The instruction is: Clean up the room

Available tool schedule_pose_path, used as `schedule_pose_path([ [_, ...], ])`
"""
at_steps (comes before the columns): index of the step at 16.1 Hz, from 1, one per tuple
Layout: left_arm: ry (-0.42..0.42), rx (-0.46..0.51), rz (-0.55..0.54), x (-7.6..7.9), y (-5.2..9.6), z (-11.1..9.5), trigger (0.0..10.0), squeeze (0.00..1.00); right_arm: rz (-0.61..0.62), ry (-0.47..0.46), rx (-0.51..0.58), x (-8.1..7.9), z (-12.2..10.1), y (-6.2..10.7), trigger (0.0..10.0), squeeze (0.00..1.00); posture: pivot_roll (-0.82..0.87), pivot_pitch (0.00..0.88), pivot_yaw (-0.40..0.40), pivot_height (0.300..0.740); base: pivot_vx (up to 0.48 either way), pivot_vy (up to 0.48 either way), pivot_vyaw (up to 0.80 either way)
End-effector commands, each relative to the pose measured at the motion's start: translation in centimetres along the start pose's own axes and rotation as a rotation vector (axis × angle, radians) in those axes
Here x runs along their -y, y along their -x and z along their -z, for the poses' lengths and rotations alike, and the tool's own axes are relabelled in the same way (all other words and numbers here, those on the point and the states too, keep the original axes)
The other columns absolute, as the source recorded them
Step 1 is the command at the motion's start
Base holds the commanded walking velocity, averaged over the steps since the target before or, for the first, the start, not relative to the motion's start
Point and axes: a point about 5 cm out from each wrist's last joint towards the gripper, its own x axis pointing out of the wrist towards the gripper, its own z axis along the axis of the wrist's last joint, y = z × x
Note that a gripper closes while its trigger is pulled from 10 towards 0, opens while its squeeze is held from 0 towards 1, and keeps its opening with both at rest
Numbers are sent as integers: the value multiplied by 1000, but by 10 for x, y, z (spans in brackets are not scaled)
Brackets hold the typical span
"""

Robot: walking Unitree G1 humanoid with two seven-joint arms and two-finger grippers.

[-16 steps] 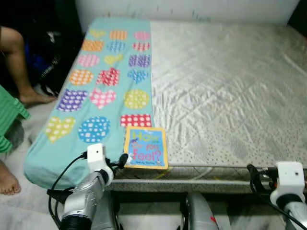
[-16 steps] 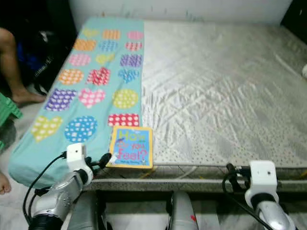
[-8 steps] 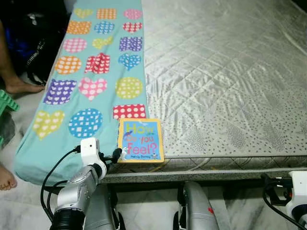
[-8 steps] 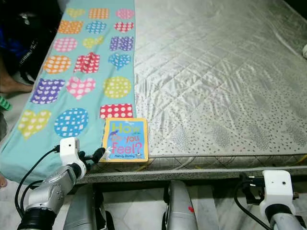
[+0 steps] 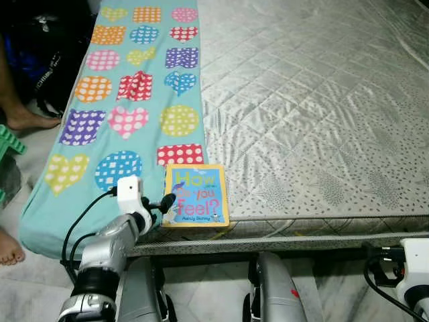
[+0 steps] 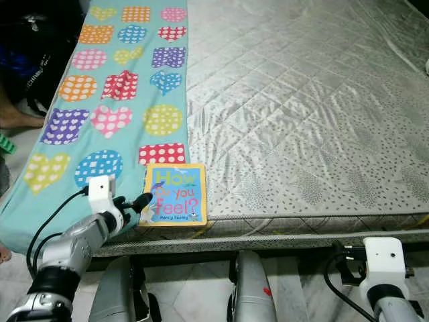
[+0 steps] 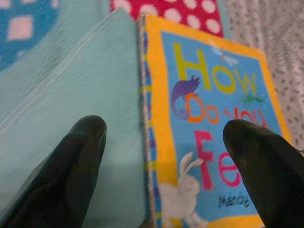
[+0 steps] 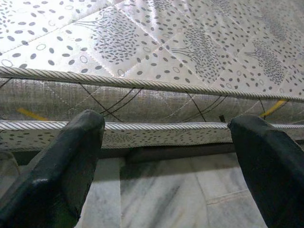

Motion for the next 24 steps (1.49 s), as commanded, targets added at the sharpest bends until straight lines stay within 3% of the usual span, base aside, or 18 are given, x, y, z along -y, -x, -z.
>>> schedule_pose_path([
  [1, -1, -38, 12, -5, -1, 5, 10000, 0, 22, -4, -10, 3, 2, 2, 10000, 0, -234, 193, -20, 600, 0, 0, 0],
  [7, 35, -152, 127, 12, -10, 24, 10000, 0, 32, 0, 1, 5, -1, -2, 10000, 0, -242, 192, -23, 600, 0, 0, 0],
  [13, 60, -196, 155, 15, -12, 36, 10000, 0, 42, 4, 5, 7, -3, -2, 10000, 0, -251, 195, -22, 600, 0, 0, 0],
  [17, 149, -172, 145, 6, -4, 45, 10000, 0, 44, 4, 4, 7, -2, -3, 10000, 0, -244, 197, -24, 600, 0, 0, 0],
  [19, 147, -182, 130, 1, -2, 50, 10000, 0, 41, 5, 1, 7, -2, -3, 10000, 0, -249, 198, -24, 600, 0, 0, 0],
  [24, 163, -114, 68, -16, -1, 33, 10000, 0, 47, 7, 4, 8, -2, -4, 10000, 0, -252, 192, -25, 600, 0, 0, 0],
])
